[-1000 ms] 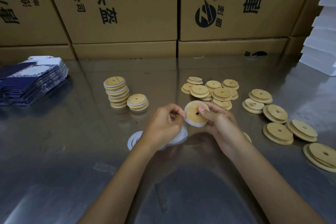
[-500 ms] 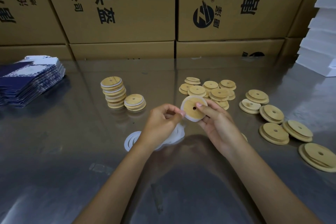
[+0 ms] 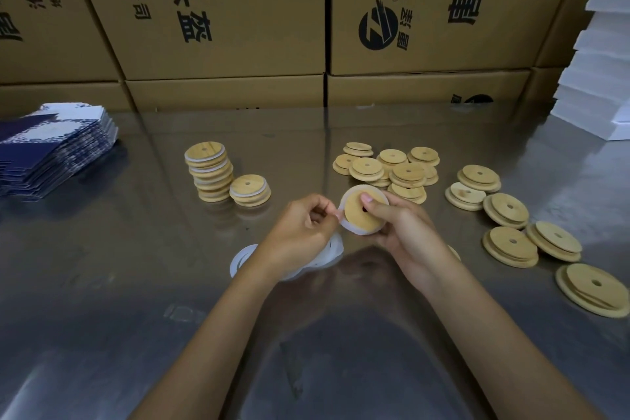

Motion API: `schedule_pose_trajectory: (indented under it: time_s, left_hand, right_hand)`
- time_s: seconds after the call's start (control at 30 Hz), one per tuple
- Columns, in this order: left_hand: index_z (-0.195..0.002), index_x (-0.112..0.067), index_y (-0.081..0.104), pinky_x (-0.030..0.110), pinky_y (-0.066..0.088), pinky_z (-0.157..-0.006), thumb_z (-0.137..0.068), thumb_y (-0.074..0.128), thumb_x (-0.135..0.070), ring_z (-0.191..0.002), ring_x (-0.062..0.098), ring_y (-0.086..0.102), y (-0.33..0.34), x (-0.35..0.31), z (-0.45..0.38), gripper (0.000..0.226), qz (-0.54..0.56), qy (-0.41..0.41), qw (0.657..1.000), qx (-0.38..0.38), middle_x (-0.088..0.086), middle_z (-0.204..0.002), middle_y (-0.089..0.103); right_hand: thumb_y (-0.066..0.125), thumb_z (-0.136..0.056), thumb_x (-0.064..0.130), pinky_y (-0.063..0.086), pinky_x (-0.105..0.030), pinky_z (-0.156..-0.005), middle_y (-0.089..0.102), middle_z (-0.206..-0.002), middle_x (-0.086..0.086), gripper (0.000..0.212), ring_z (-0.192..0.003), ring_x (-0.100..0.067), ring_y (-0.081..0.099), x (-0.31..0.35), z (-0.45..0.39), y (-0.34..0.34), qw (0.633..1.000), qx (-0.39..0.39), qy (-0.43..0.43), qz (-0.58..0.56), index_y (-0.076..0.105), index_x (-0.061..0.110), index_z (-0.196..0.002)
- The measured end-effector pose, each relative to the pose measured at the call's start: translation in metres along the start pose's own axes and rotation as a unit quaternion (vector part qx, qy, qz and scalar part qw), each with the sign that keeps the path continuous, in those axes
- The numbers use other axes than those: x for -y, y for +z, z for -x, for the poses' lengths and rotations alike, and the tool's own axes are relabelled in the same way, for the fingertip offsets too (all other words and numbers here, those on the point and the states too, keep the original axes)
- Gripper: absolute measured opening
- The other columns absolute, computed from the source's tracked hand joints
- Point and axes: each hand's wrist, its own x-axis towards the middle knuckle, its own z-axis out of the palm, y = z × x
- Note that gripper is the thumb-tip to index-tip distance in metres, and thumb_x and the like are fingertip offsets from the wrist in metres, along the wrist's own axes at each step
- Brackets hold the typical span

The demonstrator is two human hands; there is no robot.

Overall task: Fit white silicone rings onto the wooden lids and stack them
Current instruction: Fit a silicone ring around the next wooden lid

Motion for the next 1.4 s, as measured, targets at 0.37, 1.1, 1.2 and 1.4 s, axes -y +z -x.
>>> schedule_pose_trajectory:
  time_s: [0.37, 1.1, 1.2, 1.4]
  left_hand:
    - [-0.086, -0.015, 0.066, 0.009, 0.041, -0.061, -0.093, 0.059, -0.010, -0.060, -0.002, 0.053, 0.010, -0.008, 0.004, 0.011, 0.049, 0.026, 0.998, -0.032, -0.007, -0.075, 0.064]
    - [-0.082, -0.012, 0.068, 0.011, 0.043, -0.054, -0.088, 0.067, -0.007, -0.055, -0.004, 0.054, 0.004, -0.010, 0.001, 0.008, 0.115, 0.008, 0.978, -0.172, -0.009, -0.068, 0.064]
    - [-0.079, -0.015, 0.069, 0.010, 0.042, -0.052, -0.086, 0.072, -0.011, -0.055, -0.003, 0.056, 0.003, -0.009, 0.000, 0.008, 0.118, -0.022, 0.983, -0.142, -0.012, -0.065, 0.066]
    - [-0.083, -0.017, 0.068, 0.013, 0.045, -0.058, -0.083, 0.075, -0.015, -0.060, 0.000, 0.058, 0.006, -0.006, 0.000, 0.008, 0.094, -0.038, 0.988, -0.118, -0.013, -0.065, 0.066]
  right_hand:
    - [0.060, -0.098, 0.016, 0.058, -0.028, -0.076, 0.075, -0.100, -0.006, 0.023, -0.088, -0.015, 0.073, 0.000, -0.006, 0.005, 0.995, -0.010, 0.014, -0.103, 0.067, 0.007, -0.119]
    - [0.073, -0.089, 0.015, 0.057, -0.030, -0.073, 0.075, -0.097, -0.018, 0.027, -0.079, -0.020, 0.067, -0.007, -0.002, 0.013, 0.996, -0.050, 0.039, 0.056, 0.066, -0.002, -0.108]
    - [0.070, -0.092, 0.011, 0.059, -0.025, -0.072, 0.076, -0.092, -0.015, 0.016, -0.077, -0.017, 0.072, -0.005, -0.001, 0.009, 0.998, -0.048, 0.030, -0.040, 0.065, 0.000, -0.102]
    - [0.071, -0.091, 0.013, 0.059, -0.023, -0.071, 0.076, -0.095, -0.017, 0.016, -0.082, -0.019, 0.075, -0.004, -0.002, 0.009, 0.993, -0.046, 0.044, -0.098, 0.065, 0.002, -0.101]
